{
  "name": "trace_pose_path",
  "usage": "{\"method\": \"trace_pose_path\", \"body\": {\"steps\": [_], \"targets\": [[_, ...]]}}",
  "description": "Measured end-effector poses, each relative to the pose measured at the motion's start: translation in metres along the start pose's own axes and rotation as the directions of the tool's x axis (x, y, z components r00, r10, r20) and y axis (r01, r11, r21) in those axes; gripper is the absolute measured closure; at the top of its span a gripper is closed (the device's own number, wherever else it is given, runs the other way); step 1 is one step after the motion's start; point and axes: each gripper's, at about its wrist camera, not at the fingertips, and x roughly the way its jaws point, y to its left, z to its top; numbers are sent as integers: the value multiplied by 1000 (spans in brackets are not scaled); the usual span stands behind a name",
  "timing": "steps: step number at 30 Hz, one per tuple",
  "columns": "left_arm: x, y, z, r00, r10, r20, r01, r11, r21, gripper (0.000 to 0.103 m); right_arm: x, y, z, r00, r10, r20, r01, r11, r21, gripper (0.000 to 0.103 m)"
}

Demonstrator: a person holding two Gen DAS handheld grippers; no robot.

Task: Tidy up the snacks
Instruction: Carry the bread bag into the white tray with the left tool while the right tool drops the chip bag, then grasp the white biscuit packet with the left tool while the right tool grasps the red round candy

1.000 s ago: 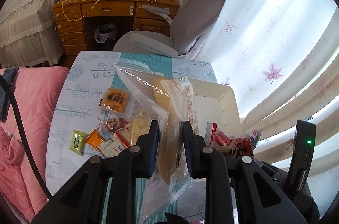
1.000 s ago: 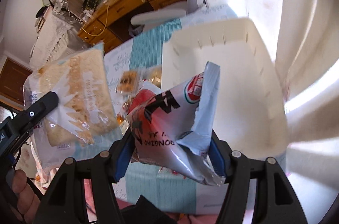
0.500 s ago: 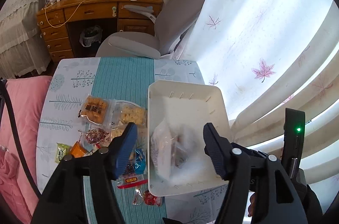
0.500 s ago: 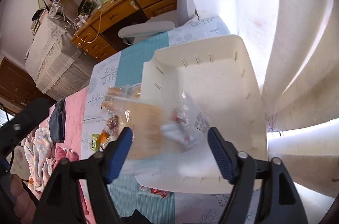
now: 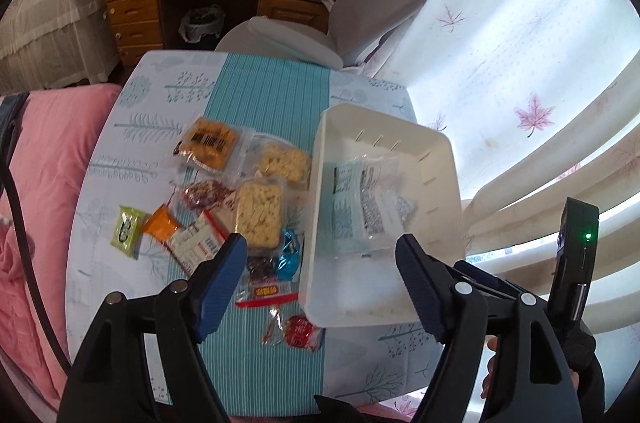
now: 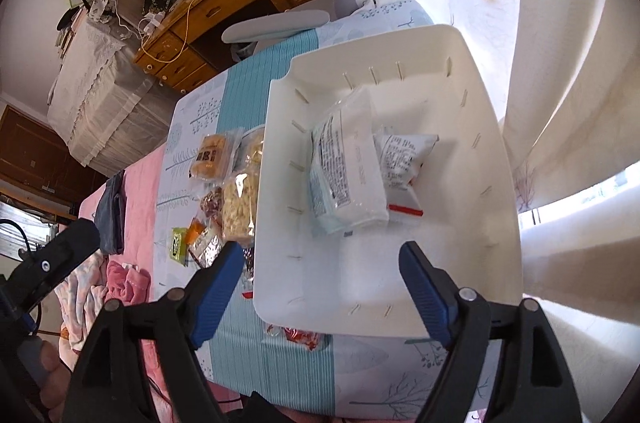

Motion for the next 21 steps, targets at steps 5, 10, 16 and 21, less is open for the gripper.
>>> {"method": "trace_pose_path", "body": {"steps": [5, 10, 16, 21], "targets": [[6, 29, -19, 998, 36, -52, -38, 998, -44, 27, 5, 9, -15, 999, 7, -31, -8, 999, -35, 15], [5, 59, -32, 993, 85, -78, -91, 993, -80, 27, 9, 17, -30, 999, 13, -46, -17, 996, -84, 15], [1, 95, -40, 984, 129, -121, -143, 984, -111, 27, 16, 25, -51, 998, 9, -68, -19, 989, -149, 15], [7, 118, -38, 965, 198, -170, -213, 975, -71, 27, 24, 33, -68, 997, -5, -82, -8, 986, -164, 15]]}}
